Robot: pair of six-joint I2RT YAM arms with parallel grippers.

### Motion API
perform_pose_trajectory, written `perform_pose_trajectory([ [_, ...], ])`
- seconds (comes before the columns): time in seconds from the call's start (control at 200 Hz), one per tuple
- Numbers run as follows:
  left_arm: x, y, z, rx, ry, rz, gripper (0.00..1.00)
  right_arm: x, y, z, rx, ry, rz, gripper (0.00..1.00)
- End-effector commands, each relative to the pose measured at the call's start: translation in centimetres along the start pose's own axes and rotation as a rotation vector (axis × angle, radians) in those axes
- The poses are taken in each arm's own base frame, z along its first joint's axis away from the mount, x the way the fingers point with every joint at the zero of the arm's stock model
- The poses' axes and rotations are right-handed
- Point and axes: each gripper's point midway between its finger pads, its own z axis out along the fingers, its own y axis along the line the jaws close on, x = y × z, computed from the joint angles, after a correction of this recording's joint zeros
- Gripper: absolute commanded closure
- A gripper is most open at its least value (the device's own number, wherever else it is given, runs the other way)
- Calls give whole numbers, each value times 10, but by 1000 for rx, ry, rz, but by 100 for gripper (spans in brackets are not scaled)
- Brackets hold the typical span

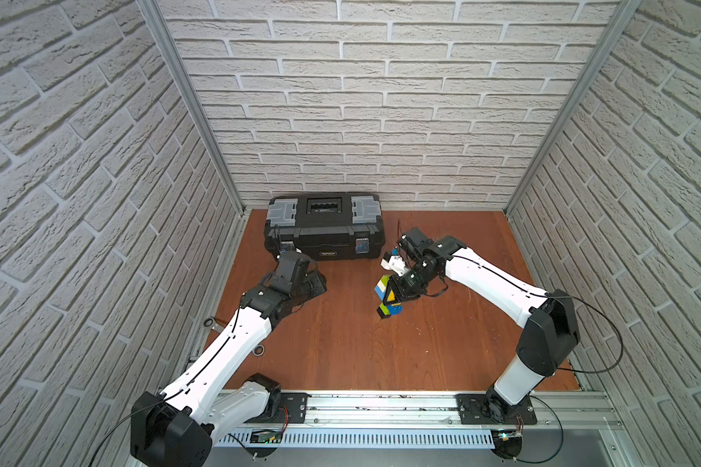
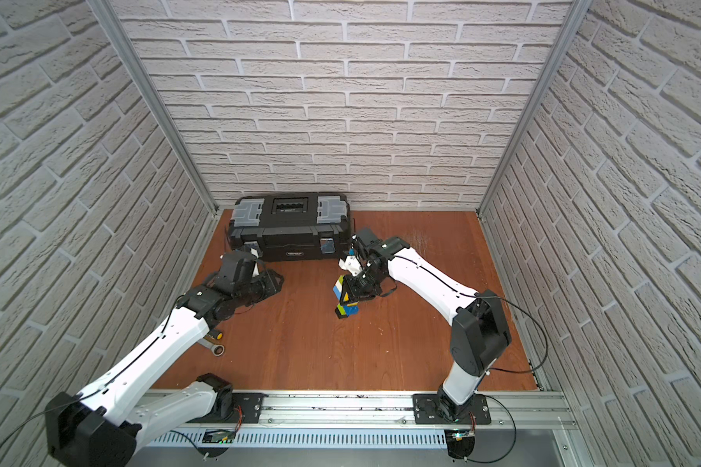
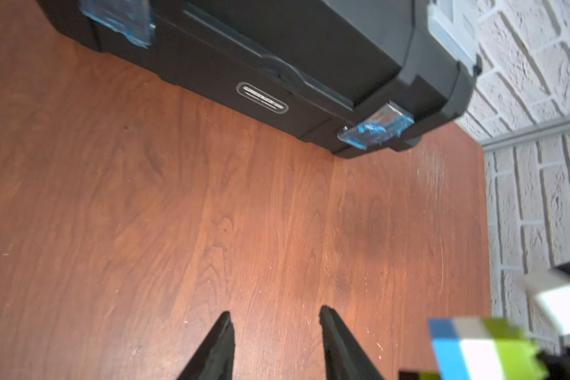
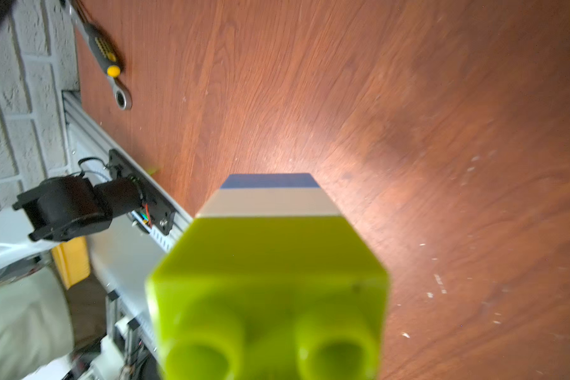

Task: Assemble the number 4 with lego
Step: Adjust the lego brick at the center of the board.

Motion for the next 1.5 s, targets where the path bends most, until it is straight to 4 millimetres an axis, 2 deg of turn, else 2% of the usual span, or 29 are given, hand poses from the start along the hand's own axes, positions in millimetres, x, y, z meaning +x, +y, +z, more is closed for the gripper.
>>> perform_pose_trajectory([
  [0.0,21,4,17,27,111,-1,54,3,18,28,-183,72,9,98],
  [0.12,39,6,36,26,209,9,61,-3,5,57,-202,77,87,98],
  [0.205,46,16,44,-9,227,11,62,-2,-6,75,-192,100,116,97],
  [0.45,70,27,70,-52,322,45,64,2,-27,102,-164,157,155,92],
  [0.52,78,26,79,-57,350,59,65,3,-30,104,-156,157,159,90],
  [0.54,81,26,81,-59,357,62,65,6,-36,113,-148,180,178,89],
  [0.615,87,22,89,-60,373,68,66,8,-40,117,-139,186,186,82],
  [0.825,98,17,101,-65,399,85,67,5,-43,115,-123,169,183,62],
  [0.945,101,16,103,-67,409,90,68,5,-47,112,-111,162,188,50],
  [1.04,103,16,103,-67,411,95,68,4,-51,109,-101,149,199,46],
  [1.11,102,16,103,-66,410,94,68,4,-54,109,-88,150,207,37],
  [1.13,102,16,103,-67,411,94,68,2,-49,101,-89,127,190,36],
  [1.28,103,15,103,-65,412,96,68,5,-52,87,-43,98,178,18],
  [1.365,103,14,104,-65,414,97,68,9,-56,78,7,80,174,16],
  [1.495,103,10,106,-57,417,100,69,23,-76,55,223,33,182,15],
])
